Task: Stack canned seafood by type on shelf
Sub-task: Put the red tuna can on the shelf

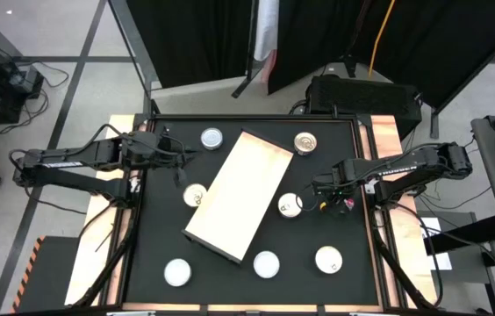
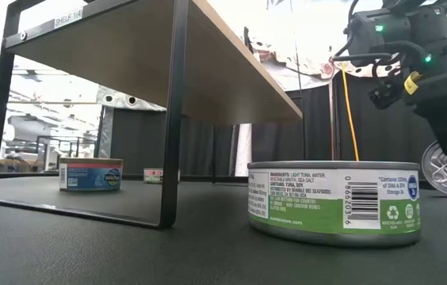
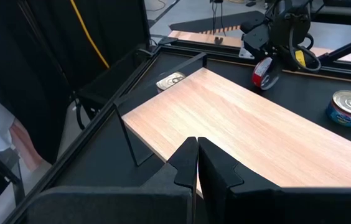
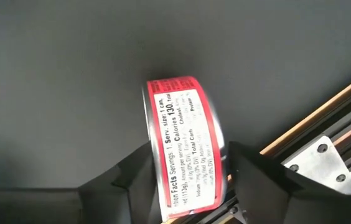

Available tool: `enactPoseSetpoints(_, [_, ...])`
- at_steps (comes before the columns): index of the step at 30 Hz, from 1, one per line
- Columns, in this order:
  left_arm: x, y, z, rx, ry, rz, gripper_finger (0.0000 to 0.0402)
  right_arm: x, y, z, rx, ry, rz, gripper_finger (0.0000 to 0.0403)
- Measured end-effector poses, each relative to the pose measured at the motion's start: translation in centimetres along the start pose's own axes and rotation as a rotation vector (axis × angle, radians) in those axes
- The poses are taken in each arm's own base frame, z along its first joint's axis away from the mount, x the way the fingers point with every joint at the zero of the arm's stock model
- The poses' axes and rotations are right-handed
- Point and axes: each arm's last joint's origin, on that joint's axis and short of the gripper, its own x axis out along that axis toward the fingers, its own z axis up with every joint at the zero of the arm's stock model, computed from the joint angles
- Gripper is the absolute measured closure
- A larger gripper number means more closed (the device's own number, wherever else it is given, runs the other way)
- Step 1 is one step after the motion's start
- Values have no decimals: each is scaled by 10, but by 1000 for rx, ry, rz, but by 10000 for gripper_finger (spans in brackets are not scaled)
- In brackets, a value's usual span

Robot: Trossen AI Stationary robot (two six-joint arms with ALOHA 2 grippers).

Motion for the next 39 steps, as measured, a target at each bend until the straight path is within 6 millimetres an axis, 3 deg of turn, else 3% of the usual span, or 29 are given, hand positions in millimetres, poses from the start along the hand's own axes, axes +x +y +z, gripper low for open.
enactPoseSetpoints(8, [0,0,0,0,0,0,384,0,0,0,-1,0,-1,272])
enactPoseSetpoints(17, [0,0,0,1,-1,0,384,-11,1,0,10,-6,58,268])
enactPoseSetpoints(24, [0,0,0,9,-1,0,384,-58,5,3,-3,-122,212,269])
enactPoseSetpoints(33, [0,0,1,33,-6,0,384,-140,5,0,-87,-343,451,270])
enactPoseSetpoints(39, [0,0,3,35,-35,-2,384,-190,16,13,-231,-717,689,269])
